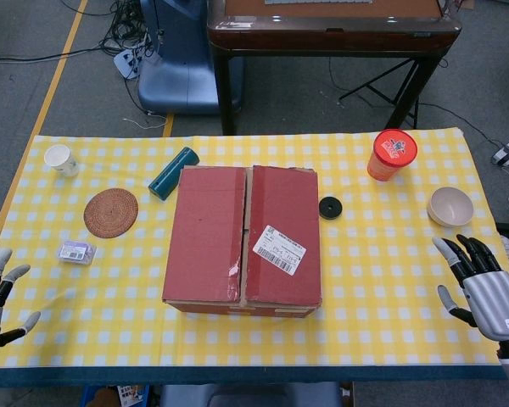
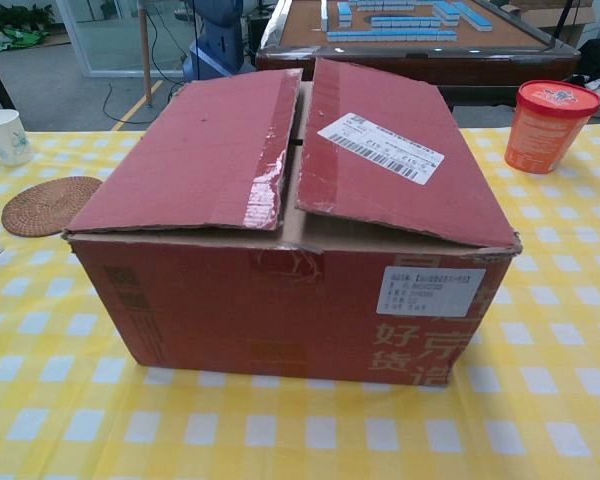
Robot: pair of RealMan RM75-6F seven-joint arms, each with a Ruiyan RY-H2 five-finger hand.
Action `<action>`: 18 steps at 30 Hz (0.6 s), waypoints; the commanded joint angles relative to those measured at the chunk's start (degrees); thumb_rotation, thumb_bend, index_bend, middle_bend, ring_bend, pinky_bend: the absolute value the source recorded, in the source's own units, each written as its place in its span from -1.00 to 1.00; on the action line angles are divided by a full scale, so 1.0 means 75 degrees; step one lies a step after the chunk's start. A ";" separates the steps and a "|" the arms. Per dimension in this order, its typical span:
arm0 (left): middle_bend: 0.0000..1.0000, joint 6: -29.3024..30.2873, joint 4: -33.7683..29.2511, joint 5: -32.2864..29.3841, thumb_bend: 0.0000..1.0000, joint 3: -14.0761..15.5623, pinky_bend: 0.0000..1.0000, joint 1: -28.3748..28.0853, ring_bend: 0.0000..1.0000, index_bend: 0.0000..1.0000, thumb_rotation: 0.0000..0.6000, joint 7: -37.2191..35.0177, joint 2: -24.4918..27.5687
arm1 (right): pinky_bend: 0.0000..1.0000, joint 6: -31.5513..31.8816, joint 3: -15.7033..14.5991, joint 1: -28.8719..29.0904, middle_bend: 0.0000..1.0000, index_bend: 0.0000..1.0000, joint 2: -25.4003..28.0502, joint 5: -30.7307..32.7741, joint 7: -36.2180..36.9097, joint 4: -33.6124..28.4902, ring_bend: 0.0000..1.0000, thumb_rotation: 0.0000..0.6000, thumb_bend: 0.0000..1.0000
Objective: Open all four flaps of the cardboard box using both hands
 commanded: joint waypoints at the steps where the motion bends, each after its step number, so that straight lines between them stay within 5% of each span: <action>1: -0.94 -0.0027 -0.0047 0.0008 -0.54 0.0018 -1.00 -0.0004 -1.00 -0.51 1.00 0.0052 0.0003 | -0.84 0.0013 0.0000 0.0002 -0.73 -0.96 0.0005 -0.0017 0.0041 0.0021 -0.91 1.00 -0.18; 18: -0.94 0.0117 -0.0207 0.0113 -0.54 0.0071 -1.00 0.0101 -1.00 -0.51 1.00 0.0202 0.0069 | -0.84 -0.0130 -0.0030 0.0253 -0.73 -0.96 0.0106 -0.0485 0.0075 -0.0077 -0.91 1.00 -0.18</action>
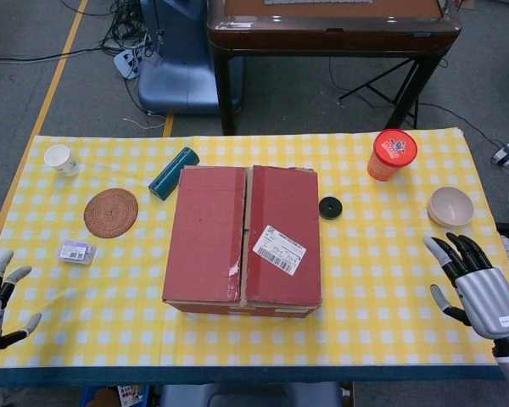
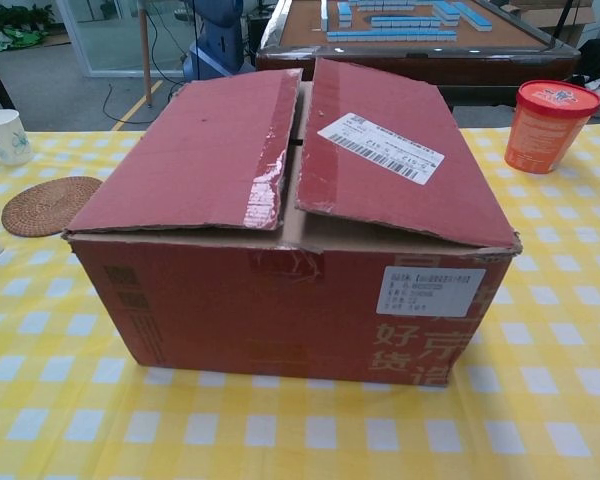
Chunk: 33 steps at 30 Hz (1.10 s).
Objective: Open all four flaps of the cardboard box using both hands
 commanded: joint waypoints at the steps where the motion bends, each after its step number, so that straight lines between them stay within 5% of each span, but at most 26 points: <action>1: -0.94 0.0032 0.0004 0.0009 -0.54 0.0011 -1.00 0.0027 -1.00 -0.51 1.00 -0.0006 0.0007 | -0.84 -0.0111 -0.0038 0.0103 -0.73 -0.96 0.0048 -0.0164 -0.0064 -0.0097 -0.91 1.00 -0.18; 7: -0.94 0.0112 0.0006 0.0009 -0.54 0.0017 -1.00 0.0091 -1.00 -0.51 1.00 -0.0057 0.0058 | -0.84 -0.0489 -0.0026 0.0460 -0.73 -0.96 0.0290 -0.0491 -0.0221 -0.0396 -0.91 1.00 -0.13; 15: -0.94 0.0242 -0.0047 0.0143 -0.54 0.0047 -1.00 0.0164 -1.00 -0.51 1.00 -0.0083 0.0137 | -0.84 -0.1935 0.0157 0.1679 -0.71 -0.96 0.0973 -0.1062 -0.0224 -0.1235 -0.90 1.00 0.65; 18: -0.94 0.0297 -0.0054 0.0176 -0.54 0.0060 -1.00 0.0203 -1.00 -0.51 1.00 -0.0094 0.0151 | -0.84 -0.2603 0.0383 0.2278 -0.70 -0.96 0.1203 -0.1056 -0.0158 -0.1559 -0.88 1.00 0.79; 25: -0.94 0.0345 -0.0052 0.0132 -0.54 0.0081 -1.00 0.0283 -1.00 -0.48 1.00 -0.0130 0.0191 | -0.84 -0.4032 0.0962 0.3592 -0.64 -0.94 0.1257 -0.0720 -0.0030 -0.1878 -0.82 1.00 0.81; 33: -0.94 0.0382 -0.0062 0.0131 -0.54 0.0068 -1.00 0.0320 -1.00 -0.48 1.00 -0.0138 0.0213 | -0.84 -0.5303 0.1385 0.4872 -0.50 -0.75 0.0496 -0.0336 -0.0148 -0.1618 -0.76 1.00 0.74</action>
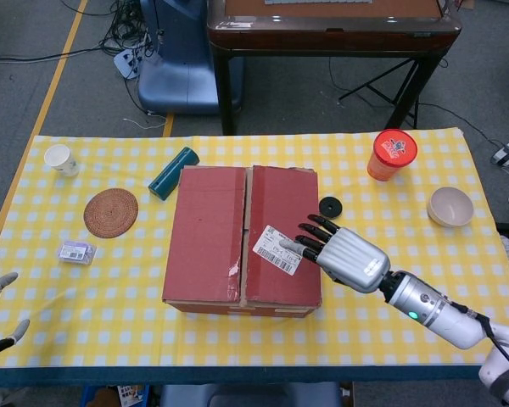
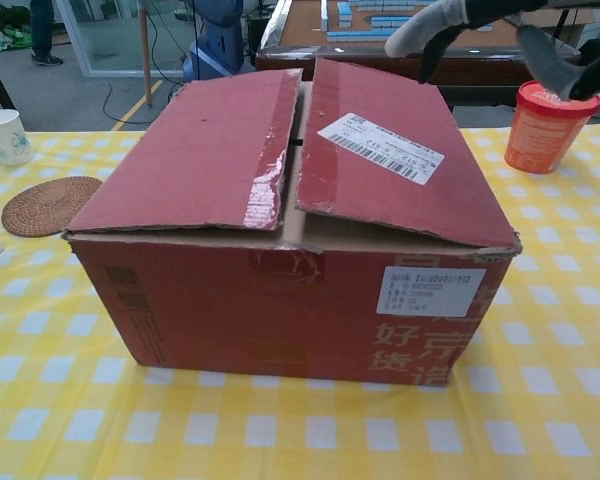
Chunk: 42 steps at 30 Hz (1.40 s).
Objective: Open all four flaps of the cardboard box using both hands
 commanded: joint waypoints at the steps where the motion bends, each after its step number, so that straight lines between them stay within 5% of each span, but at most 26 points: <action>1: -0.94 0.0013 -0.0012 0.0005 -0.54 -0.0006 -1.00 0.0008 -1.00 -0.47 1.00 0.0011 0.0011 | -0.84 -0.0558 0.0207 0.0564 -0.50 -0.73 -0.0499 0.0240 -0.0083 0.0230 -0.76 1.00 0.73; 25: -0.94 -0.0025 0.0197 -0.0211 -0.54 -0.0071 -1.00 0.0073 -1.00 -0.44 1.00 -0.0101 -0.0021 | -0.84 -0.1140 0.0340 0.2151 -0.47 -0.57 -0.2385 0.0946 -0.0154 0.1704 -0.70 1.00 0.66; 42: -0.94 -0.0165 0.0334 -0.0332 -0.54 -0.0133 -1.00 0.0016 -1.00 -0.44 1.00 -0.0328 -0.0057 | -0.84 -0.1300 0.0010 0.2418 -0.41 -0.55 -0.2646 0.1367 -0.0428 0.1949 -0.66 1.00 0.66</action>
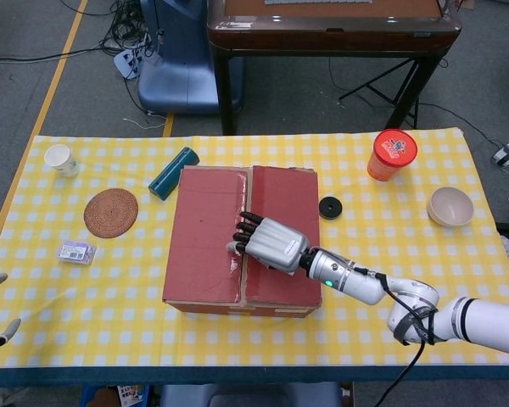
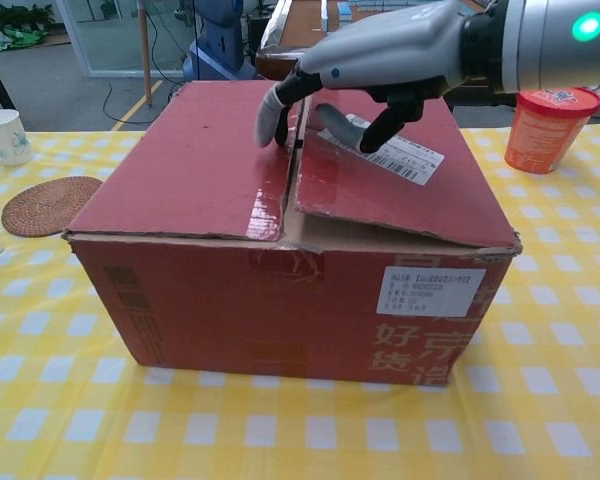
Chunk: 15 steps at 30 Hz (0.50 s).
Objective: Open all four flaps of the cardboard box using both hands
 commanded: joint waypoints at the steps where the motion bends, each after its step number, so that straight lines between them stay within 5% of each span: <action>1: -0.94 -0.0029 0.0014 0.0009 -0.53 -0.0003 -1.00 -0.0024 -1.00 -0.45 1.00 0.0007 -0.0014 | -0.84 0.0122 -0.0028 -0.0041 -0.38 -0.55 0.0066 0.0031 -0.0020 -0.0012 -0.65 1.00 0.66; 15: -0.94 -0.0074 -0.0067 0.0072 -0.54 -0.0080 -1.00 -0.0141 -1.00 -0.45 1.00 0.0154 -0.0068 | -0.82 0.0834 -0.0295 -0.0546 -0.15 -0.55 0.1155 -0.0128 -0.0029 -0.0697 -0.52 1.00 0.67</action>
